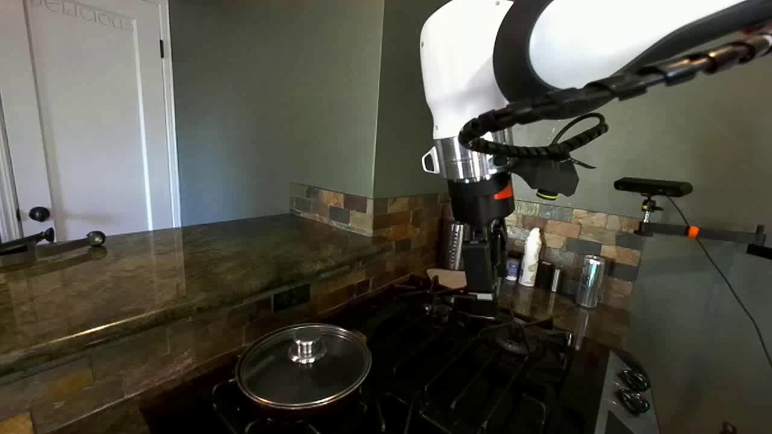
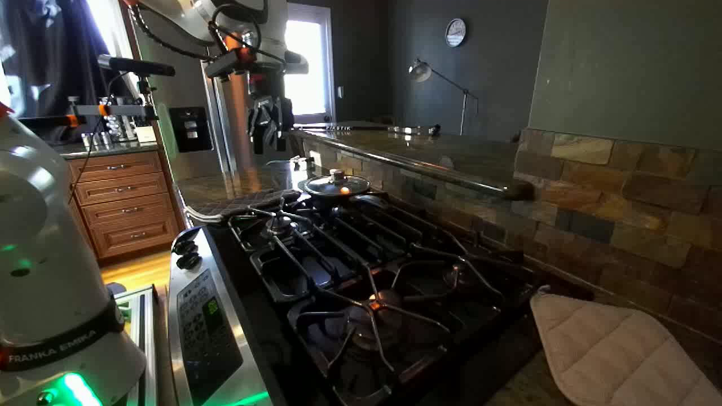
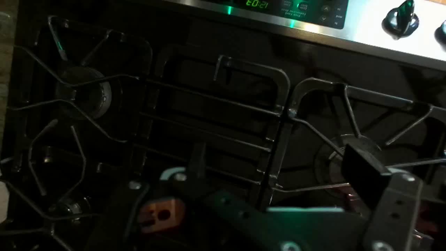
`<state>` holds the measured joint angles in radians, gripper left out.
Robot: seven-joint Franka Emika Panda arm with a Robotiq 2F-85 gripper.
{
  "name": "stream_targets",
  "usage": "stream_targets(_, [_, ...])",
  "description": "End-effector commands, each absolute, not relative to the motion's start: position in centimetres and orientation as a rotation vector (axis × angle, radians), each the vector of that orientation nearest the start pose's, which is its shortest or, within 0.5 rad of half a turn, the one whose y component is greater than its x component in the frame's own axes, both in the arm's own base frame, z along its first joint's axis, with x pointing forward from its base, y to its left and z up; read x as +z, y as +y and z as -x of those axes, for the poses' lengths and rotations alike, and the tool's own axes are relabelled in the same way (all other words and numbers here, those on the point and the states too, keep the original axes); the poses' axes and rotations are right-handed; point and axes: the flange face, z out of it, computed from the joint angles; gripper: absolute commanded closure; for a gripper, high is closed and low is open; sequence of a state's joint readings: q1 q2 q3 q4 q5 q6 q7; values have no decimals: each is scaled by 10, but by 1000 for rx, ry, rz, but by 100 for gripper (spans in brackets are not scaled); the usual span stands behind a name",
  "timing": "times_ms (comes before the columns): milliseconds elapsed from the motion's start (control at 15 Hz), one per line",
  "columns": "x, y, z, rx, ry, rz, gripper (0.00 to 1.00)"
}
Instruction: Remove the glass lid from the pan then move the pan to the back left side of the stove.
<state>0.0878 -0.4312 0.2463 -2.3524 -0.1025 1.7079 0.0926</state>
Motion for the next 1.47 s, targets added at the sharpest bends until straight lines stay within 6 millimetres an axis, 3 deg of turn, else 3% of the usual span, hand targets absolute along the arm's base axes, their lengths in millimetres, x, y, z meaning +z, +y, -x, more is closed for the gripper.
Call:
stream_targets(0, [474, 127, -377, 308, -393, 3347, 0])
stream_targets(333, [474, 127, -377, 308, -393, 3347, 0])
stream_targets(467, [471, 118, -401, 231, -112, 3349, 0])
stream_targets(733, [467, 115, -446, -4, 133, 3238, 0])
stream_targets(1000, [446, 147, -483, -51, 235, 3166, 0])
stream_targets(1400, [417, 190, -517, -178, 385, 3092, 0])
